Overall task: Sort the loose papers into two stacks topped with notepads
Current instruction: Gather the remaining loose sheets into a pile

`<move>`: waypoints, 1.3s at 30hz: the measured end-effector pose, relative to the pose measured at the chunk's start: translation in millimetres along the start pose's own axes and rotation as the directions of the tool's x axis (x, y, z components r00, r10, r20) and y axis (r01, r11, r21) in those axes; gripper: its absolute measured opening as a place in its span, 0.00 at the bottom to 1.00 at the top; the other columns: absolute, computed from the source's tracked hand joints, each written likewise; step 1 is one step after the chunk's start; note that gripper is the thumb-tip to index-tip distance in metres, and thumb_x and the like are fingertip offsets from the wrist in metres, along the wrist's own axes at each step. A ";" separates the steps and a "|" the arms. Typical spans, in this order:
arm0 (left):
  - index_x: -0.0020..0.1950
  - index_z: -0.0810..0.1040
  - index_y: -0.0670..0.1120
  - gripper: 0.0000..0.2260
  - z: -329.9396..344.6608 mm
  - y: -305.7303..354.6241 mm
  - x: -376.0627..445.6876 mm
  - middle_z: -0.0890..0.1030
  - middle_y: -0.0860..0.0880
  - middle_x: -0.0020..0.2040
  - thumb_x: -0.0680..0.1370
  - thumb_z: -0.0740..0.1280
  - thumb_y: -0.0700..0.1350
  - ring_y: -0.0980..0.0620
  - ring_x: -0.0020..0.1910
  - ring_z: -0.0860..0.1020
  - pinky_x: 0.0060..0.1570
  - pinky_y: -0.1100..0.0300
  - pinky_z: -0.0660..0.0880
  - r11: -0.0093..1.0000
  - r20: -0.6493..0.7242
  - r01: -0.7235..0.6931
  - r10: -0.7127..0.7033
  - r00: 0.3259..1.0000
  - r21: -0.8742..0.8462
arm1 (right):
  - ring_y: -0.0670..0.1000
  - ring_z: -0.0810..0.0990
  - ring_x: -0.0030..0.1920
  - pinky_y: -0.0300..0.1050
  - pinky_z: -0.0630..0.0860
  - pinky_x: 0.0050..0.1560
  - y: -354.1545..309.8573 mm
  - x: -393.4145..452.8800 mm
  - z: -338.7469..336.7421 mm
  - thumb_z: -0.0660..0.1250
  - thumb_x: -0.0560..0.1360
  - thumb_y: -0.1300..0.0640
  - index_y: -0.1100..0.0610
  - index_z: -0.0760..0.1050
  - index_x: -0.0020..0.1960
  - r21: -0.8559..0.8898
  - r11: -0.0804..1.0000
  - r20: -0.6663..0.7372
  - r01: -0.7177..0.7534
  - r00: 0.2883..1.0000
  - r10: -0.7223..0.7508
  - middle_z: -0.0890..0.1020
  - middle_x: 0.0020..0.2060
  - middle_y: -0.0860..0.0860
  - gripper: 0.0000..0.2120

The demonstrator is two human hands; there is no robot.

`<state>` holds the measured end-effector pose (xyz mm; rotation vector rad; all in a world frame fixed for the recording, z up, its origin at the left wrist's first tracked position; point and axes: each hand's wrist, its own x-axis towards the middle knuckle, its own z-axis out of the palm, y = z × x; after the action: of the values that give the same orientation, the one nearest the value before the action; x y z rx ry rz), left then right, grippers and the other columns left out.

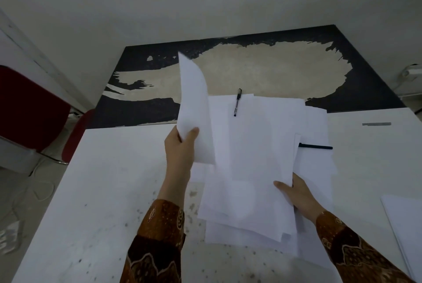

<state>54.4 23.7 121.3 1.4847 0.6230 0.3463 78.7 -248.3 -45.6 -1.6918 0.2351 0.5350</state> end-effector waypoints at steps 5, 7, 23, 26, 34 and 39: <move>0.56 0.77 0.50 0.09 -0.5 -9.9 -11.6 0.82 0.50 0.53 0.77 0.66 0.41 0.48 0.51 0.80 0.49 0.51 0.80 0.990 0.129 0.105 -0.093 0.987 -0.092 | 0.51 0.80 0.54 0.47 0.76 0.56 -0.7 0.4 0.0 0.66 0.77 0.57 0.55 0.72 0.65 -0.011 1.000 -0.009 -0.020 1.000 0.020 0.80 0.58 0.52 0.17; 0.56 0.77 0.47 0.09 0.0 -40.2 -15.2 0.82 0.47 0.52 0.77 0.66 0.40 0.45 0.51 0.80 0.49 0.50 0.79 0.984 0.064 0.178 -0.177 0.982 -0.012 | 0.52 0.79 0.55 0.49 0.75 0.58 -2.6 0.1 0.1 0.62 0.79 0.53 0.56 0.72 0.66 0.030 0.998 -0.006 -0.047 0.999 0.047 0.79 0.59 0.54 0.17; 0.77 0.49 0.42 0.43 -19.2 -150.7 24.3 0.50 0.41 0.78 0.73 0.64 0.64 0.42 0.77 0.47 0.73 0.44 0.45 0.498 -0.190 0.226 -0.124 0.974 0.837 | 0.50 0.79 0.55 0.46 0.74 0.57 5.1 7.1 -1.0 0.70 0.74 0.58 0.55 0.72 0.65 0.004 1.000 -0.026 0.009 1.000 -0.009 0.80 0.56 0.50 0.20; 0.77 0.42 0.40 0.47 -22.7 -164.0 31.4 0.40 0.39 0.78 0.73 0.59 0.68 0.42 0.76 0.36 0.73 0.43 0.37 0.395 -0.206 0.272 -0.201 0.958 0.878 | 0.50 0.79 0.54 0.45 0.74 0.55 6.1 8.5 -1.3 0.70 0.74 0.57 0.55 0.72 0.64 0.012 1.000 -0.033 0.004 0.999 -0.004 0.80 0.55 0.50 0.19; 0.77 0.43 0.39 0.41 -16.8 -176.1 28.2 0.42 0.41 0.78 0.77 0.56 0.64 0.44 0.77 0.38 0.72 0.43 0.36 0.394 -0.153 0.199 -0.146 0.977 0.897 | 0.47 0.78 0.52 0.43 0.73 0.54 4.4 7.5 0.2 0.69 0.74 0.58 0.53 0.72 0.63 0.032 0.999 -0.030 0.026 0.999 -0.025 0.79 0.53 0.47 0.18; 0.77 0.54 0.45 0.31 -7.6 -174.3 30.9 0.51 0.41 0.78 0.78 0.61 0.53 0.42 0.77 0.44 0.71 0.40 0.37 0.467 -0.148 0.179 -0.103 0.984 0.866 | 0.47 0.78 0.52 0.44 0.73 0.55 5.2 7.2 1.2 0.70 0.74 0.58 0.55 0.72 0.64 0.047 0.998 -0.040 0.033 0.999 -0.031 0.79 0.54 0.48 0.19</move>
<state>47.3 34.1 -55.4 2.4093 1.0795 -0.1119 82.4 -247.1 -53.7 -1.6586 0.2468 0.4691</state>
